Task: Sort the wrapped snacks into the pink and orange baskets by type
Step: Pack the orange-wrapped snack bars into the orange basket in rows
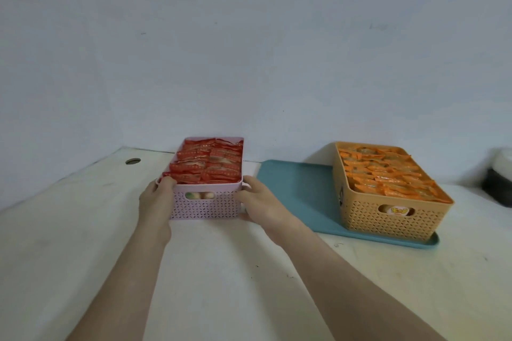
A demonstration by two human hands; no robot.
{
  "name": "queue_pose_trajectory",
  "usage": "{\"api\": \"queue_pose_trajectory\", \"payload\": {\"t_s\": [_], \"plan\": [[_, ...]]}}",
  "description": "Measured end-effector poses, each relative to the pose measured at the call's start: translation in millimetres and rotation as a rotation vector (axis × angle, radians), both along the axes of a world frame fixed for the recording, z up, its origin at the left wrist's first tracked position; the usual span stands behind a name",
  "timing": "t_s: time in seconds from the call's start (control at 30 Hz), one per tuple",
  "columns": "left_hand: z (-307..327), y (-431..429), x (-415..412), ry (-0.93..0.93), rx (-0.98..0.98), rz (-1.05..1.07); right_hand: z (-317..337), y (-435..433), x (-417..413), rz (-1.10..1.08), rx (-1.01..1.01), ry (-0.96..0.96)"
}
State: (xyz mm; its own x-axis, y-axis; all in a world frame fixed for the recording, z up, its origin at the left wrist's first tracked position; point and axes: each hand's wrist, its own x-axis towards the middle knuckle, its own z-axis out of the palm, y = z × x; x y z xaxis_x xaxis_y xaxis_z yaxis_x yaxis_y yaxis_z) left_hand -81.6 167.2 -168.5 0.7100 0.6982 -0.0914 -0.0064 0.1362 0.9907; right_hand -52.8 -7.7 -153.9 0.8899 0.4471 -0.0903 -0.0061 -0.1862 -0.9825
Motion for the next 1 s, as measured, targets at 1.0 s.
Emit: {"api": "queue_pose_trajectory", "payload": {"t_s": [1.0], "plan": [[-26.4, -131.0, 45.6, -0.064, 0.192, -0.394, 17.8, -185.8, -11.5, -0.747, -0.471, -0.695]]}}
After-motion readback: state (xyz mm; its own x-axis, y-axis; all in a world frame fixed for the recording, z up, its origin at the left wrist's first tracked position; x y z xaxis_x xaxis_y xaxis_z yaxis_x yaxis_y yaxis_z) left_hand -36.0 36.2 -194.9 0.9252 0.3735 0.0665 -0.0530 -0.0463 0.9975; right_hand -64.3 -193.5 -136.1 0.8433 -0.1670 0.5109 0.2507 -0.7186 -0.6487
